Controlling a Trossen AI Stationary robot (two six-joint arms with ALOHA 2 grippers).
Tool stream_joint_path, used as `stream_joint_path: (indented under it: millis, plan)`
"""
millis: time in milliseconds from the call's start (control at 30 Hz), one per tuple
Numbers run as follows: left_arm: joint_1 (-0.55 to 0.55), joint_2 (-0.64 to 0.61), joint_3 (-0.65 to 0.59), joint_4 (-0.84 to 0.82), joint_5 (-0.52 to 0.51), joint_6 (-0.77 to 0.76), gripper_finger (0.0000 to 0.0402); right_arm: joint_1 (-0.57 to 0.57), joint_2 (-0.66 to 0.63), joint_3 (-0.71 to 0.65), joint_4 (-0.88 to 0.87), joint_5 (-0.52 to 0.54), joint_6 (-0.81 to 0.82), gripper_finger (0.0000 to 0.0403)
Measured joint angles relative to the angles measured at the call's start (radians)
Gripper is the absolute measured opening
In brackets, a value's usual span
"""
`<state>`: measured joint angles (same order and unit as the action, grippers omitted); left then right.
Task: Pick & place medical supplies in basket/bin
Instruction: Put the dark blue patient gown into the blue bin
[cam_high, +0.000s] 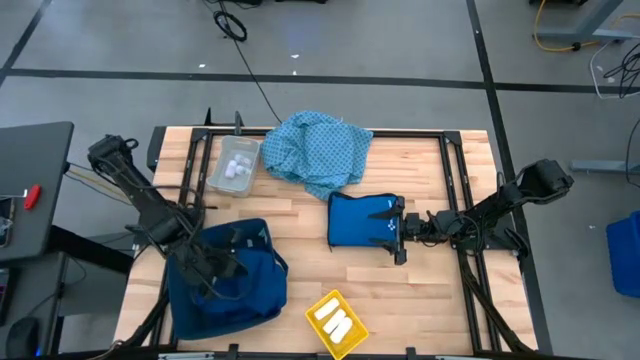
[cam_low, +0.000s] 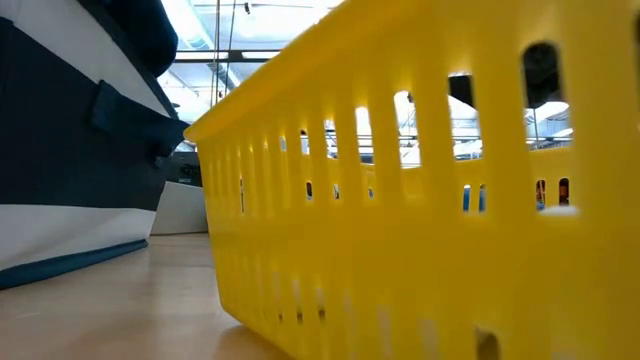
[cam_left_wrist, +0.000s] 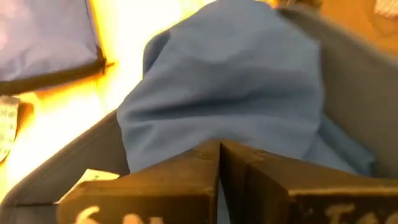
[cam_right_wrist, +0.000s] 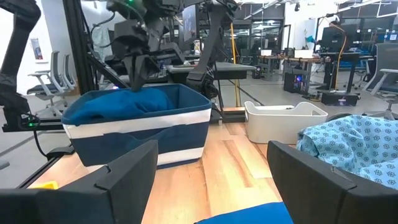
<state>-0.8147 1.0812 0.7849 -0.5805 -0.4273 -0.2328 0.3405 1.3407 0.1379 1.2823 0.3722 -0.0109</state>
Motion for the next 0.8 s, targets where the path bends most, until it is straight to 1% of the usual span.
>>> stream_joint_path:
  millis: [267, 467, 600, 800]
  plan:
    - [0.081, 0.113, 0.000, 0.003, 0.087, -0.004, 0.0002, 0.000, 0.000, 0.000, 0.000, 0.000, 0.000, 0.0309]
    - [0.146, 0.240, 0.000, 0.007, 0.209, -0.004, 0.0002, 0.000, 0.000, 0.000, 0.000, 0.000, 0.000, 0.0309]
    - [0.162, 0.312, 0.000, 0.011, 0.276, 0.000, 0.0001, 0.000, 0.000, 0.000, -0.010, 0.000, 0.000, 0.0309]
    - [0.163, 0.374, 0.000, 0.100, 0.342, 0.031, 0.0001, 0.000, 0.000, 0.000, -0.033, 0.000, 0.007, 0.0309]
